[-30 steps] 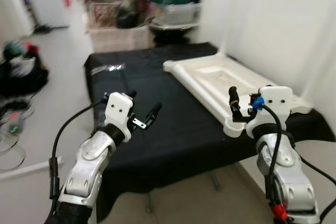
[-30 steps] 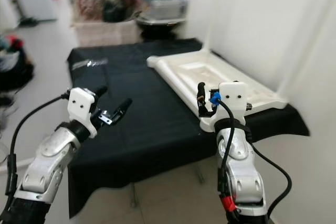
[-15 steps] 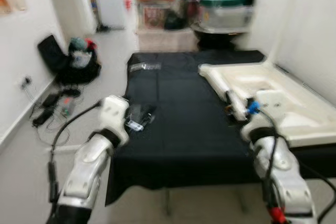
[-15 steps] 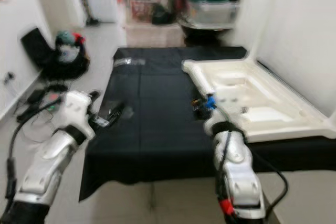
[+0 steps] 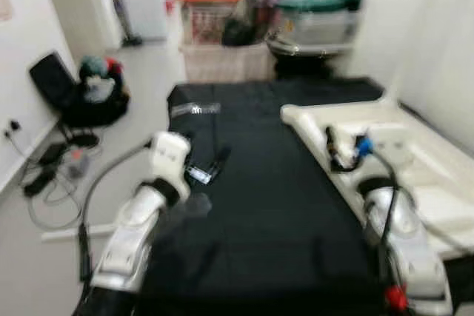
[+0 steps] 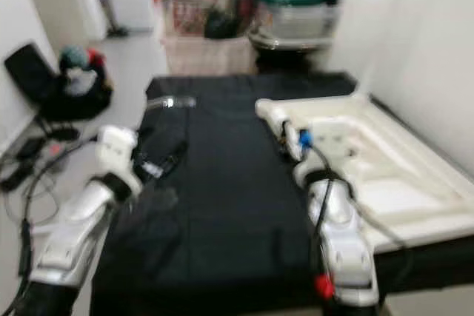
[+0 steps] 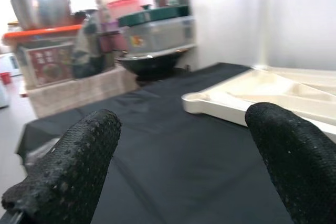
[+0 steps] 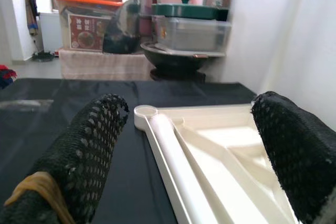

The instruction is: Building children table

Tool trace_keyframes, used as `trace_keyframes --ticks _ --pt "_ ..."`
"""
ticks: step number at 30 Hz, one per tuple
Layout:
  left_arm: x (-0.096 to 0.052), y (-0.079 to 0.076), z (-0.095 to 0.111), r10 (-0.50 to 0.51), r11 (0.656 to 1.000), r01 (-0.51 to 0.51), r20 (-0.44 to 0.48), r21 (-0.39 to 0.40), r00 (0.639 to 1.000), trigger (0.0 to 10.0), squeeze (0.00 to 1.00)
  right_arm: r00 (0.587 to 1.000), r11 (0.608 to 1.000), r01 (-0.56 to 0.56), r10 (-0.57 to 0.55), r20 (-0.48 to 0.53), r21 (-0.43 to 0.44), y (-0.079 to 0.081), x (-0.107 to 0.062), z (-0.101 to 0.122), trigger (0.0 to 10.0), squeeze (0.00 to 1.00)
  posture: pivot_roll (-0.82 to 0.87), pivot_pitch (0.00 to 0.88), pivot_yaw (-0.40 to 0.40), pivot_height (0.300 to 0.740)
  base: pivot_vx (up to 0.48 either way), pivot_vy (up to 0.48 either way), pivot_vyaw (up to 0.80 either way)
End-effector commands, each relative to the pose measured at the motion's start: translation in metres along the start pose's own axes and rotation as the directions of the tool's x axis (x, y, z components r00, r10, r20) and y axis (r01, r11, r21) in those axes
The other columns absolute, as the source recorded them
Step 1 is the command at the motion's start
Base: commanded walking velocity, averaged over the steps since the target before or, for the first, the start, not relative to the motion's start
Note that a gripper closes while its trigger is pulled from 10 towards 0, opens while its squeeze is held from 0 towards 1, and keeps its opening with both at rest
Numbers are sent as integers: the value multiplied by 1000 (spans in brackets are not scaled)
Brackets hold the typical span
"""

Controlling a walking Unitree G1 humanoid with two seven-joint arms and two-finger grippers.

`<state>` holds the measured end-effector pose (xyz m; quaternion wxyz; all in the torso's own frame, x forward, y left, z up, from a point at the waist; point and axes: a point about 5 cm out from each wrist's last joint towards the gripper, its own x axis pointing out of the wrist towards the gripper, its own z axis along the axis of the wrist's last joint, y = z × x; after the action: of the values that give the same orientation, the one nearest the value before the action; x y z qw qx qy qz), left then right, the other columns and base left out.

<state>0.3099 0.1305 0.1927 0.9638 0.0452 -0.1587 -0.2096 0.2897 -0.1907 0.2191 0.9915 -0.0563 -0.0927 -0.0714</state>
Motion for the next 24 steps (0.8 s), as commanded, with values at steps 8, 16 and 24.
trace_keyframes --ticks 8,16,24 --pt "-4 5 -2 11 1000 -11 -14 17 1000 10000 0 1000 1000 -23 23 1 -15 7 0 -1 10000 0 43 0 -69 740 0 -221 0" --pt "-4 5 -2 10 1000 -10 -12 18 1000 10000 0 999 999 -32 32 -6 -28 8 1 -2 10000 0 43 0 -72 740 0 -465 754" --pt "-4 5 -3 14 1000 -14 -13 17 1000 10000 0 998 997 -49 47 -28 -65 11 1 -6 10000 0 42 0 -70 740 0 -428 539"
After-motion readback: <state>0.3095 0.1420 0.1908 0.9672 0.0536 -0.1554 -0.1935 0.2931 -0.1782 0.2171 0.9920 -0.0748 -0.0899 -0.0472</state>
